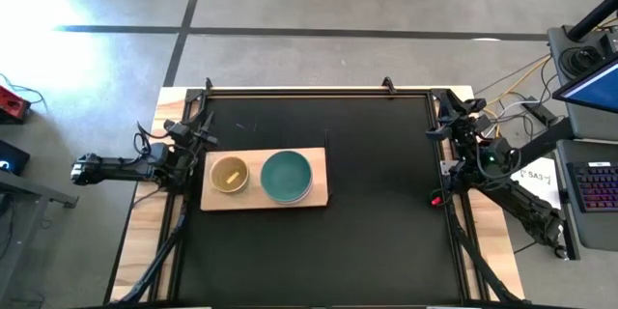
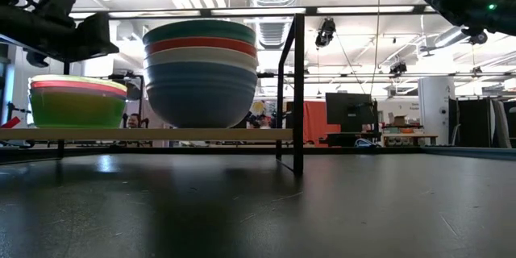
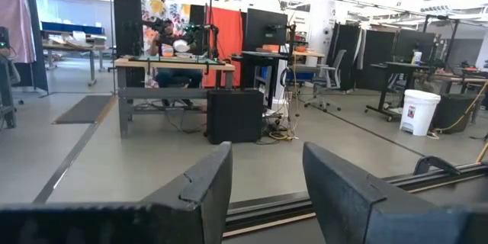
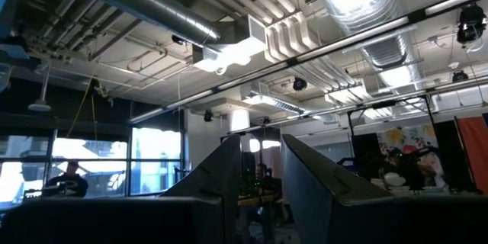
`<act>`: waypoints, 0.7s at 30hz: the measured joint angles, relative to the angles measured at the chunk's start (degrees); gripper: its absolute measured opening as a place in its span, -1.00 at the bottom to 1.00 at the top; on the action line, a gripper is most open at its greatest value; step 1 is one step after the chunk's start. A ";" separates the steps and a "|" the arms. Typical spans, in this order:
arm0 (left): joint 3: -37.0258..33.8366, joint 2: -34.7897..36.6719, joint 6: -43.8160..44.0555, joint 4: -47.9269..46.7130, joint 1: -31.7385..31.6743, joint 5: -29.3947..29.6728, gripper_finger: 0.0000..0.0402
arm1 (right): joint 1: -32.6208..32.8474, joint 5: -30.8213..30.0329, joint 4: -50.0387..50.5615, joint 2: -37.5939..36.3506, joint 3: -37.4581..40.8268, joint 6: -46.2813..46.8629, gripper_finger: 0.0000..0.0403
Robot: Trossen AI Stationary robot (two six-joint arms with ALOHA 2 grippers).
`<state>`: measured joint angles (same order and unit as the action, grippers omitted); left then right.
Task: Place and stack bowls onto a shelf
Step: Return to Home Position
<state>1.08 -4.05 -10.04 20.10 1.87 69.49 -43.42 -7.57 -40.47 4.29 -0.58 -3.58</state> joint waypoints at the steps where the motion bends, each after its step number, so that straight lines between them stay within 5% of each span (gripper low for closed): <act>1: 0.00 0.00 0.00 0.00 0.00 0.00 -0.28 | 0.00 0.00 0.00 0.00 0.00 0.00 -0.57; 21: -0.02 0.00 0.01 0.02 0.00 -0.04 -0.28 | 0.00 0.00 0.00 0.00 0.00 0.09 -0.64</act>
<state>1.06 -4.05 -10.04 20.12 1.87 69.45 -43.42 -7.57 -40.47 4.29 -0.58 -3.49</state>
